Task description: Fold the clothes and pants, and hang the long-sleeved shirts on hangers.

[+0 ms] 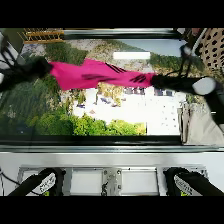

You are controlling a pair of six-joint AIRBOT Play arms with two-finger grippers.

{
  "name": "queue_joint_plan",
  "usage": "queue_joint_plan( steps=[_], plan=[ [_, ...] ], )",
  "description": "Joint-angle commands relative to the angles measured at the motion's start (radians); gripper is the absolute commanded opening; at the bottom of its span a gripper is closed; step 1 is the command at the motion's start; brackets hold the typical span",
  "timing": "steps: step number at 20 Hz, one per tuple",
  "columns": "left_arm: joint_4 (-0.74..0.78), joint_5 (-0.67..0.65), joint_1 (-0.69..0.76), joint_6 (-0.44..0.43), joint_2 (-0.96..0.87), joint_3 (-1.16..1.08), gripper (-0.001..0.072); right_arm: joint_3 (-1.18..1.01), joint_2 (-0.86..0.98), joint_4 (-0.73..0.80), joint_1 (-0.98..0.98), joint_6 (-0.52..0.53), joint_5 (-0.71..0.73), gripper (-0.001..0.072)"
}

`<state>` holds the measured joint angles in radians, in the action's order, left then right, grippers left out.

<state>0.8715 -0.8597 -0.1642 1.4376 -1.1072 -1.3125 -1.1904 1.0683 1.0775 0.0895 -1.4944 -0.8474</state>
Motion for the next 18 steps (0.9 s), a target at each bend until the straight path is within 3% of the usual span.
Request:
queue_joint_plan(
  steps=[1, 6, 10, 14, 18],
  plan=[
    [0.001, -0.035, -0.004, -0.002, 0.195, -0.208, 0.0005, -0.206, -0.196, 0.071, 0.0, -0.01, -0.18, 0.0021],
    [-0.001, -0.075, -0.004, 0.008, 0.445, -0.283, 0.0004, -0.235, -0.468, 0.072, 0.0, -0.184, -0.323, 0.0021],
    [0.001, -0.072, -0.004, 0.079, 0.528, -0.283, 0.0003, -0.235, -0.583, 0.129, 0.0, -0.425, -0.44, 0.0021],
    [0.0, -0.122, -0.002, 0.104, 0.366, -0.283, 0.0004, -0.234, -0.522, 0.131, 0.0, -0.647, -0.624, 0.0021],
    [-0.003, -0.182, 0.076, 0.104, -0.008, -0.283, 0.0004, -0.234, -0.278, 0.131, 0.001, -0.599, -0.708, 0.0021]
  ],
)
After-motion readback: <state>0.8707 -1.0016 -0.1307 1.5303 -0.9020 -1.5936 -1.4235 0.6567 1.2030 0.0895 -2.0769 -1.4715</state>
